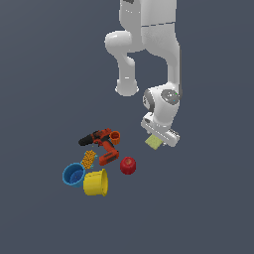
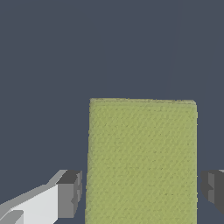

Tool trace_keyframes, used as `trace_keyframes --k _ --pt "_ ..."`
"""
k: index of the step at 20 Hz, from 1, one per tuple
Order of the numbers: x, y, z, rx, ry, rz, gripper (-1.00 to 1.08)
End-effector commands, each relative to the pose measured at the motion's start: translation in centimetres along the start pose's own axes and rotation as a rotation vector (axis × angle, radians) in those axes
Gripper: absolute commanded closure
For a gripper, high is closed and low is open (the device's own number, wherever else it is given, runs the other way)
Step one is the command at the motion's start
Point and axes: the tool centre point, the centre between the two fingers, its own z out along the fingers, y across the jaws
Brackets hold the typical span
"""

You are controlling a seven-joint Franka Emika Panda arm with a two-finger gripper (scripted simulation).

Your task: Pick up a designated object from a clutter of objects.

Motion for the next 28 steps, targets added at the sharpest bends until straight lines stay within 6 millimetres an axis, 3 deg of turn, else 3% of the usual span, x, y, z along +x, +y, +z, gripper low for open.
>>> trace_keyframes --k 1,5,6,19,28 --pt "0.0 0.0 0.7 0.001 0.001 0.001 -0.92" --pt "0.0 0.0 1.1 0.001 0.001 0.001 -0.92" --pt "0.0 0.0 1.1 0.001 0.001 0.001 1.08" --pt "0.2 0.0 0.8 0.003 0.001 0.0 1.08" --pt "3.2 1.0 -2.6 0.003 0.001 0.0 1.08"
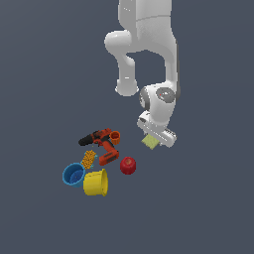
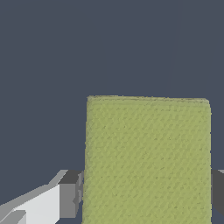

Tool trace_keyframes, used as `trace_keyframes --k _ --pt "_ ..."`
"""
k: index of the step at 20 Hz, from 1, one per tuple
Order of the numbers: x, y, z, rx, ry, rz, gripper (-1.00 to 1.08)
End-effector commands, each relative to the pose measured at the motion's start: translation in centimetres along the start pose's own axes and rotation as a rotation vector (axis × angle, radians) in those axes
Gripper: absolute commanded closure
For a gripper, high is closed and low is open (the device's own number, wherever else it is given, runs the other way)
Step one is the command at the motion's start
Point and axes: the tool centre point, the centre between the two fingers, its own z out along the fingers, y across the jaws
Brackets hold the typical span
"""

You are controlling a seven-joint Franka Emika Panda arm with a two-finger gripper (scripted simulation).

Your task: Pick up a designated object from a clutter of objects.

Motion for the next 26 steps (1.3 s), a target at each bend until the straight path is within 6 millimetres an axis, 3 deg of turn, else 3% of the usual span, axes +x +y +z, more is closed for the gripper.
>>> trace_keyframes --k 1,7,26 --pt "1.3 0.4 -1.4 0.001 0.001 0.0 1.08" --pt "5.2 1.8 -6.0 0.002 0.0 0.0 1.08" --pt "20.3 6.9 -23.0 0.003 -0.002 0.0 1.08"
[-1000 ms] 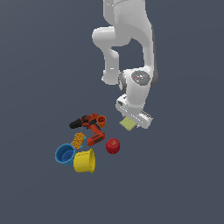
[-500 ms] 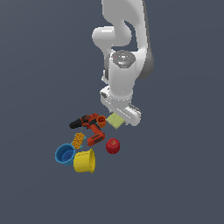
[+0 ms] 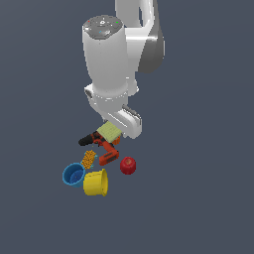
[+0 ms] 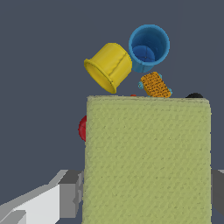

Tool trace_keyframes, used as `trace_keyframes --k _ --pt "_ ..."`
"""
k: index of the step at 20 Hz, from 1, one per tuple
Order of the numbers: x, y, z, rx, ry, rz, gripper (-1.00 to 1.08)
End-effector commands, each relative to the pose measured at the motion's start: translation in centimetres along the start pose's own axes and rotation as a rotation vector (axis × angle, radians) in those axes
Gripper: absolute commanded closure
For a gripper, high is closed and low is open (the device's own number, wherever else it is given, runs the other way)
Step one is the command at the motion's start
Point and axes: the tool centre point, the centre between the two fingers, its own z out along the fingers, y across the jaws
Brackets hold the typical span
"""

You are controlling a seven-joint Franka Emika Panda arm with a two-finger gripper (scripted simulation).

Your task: Pick up a designated object from a clutter of objects.

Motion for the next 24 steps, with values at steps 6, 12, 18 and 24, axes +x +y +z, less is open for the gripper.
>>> trace_keyframes --k 6,12,18,24 --pt "5.1 1.6 -5.7 -0.001 0.001 -0.001 1.08" --pt "8.4 2.5 -9.3 -0.002 0.002 0.0 1.08" --pt "11.2 3.2 -12.3 -0.003 0.002 0.0 1.08" --pt "13.3 3.7 -14.4 -0.003 0.002 0.0 1.08"
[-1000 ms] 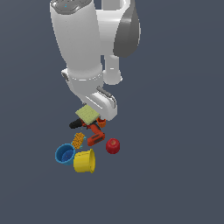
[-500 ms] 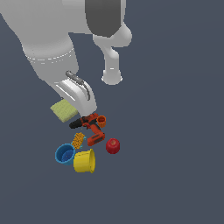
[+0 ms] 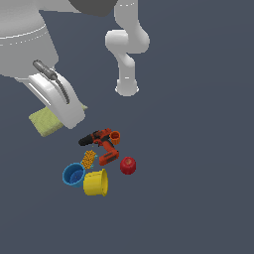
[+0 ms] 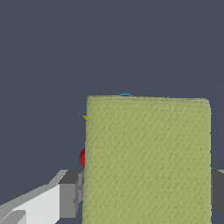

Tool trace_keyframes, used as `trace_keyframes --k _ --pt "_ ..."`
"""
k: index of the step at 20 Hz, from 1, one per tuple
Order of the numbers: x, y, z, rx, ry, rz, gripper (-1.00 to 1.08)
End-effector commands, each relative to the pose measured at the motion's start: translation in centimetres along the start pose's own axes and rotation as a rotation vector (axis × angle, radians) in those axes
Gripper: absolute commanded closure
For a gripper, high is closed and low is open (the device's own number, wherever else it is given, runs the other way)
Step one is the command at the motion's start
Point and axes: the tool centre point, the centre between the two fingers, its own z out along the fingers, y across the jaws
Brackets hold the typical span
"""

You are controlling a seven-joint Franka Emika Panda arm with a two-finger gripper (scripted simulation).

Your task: Pick up a designated object from a clutter of objects.

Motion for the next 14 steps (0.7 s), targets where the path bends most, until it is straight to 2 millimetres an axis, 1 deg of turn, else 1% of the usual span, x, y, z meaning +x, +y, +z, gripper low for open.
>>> trace_keyframes --k 1,7,14 --pt "0.7 0.1 -0.8 0.001 0.001 -0.001 1.08" --pt "1.7 0.3 -1.9 0.0 0.001 0.0 1.08" --pt "2.1 0.3 -2.2 0.0 0.001 0.0 1.08"
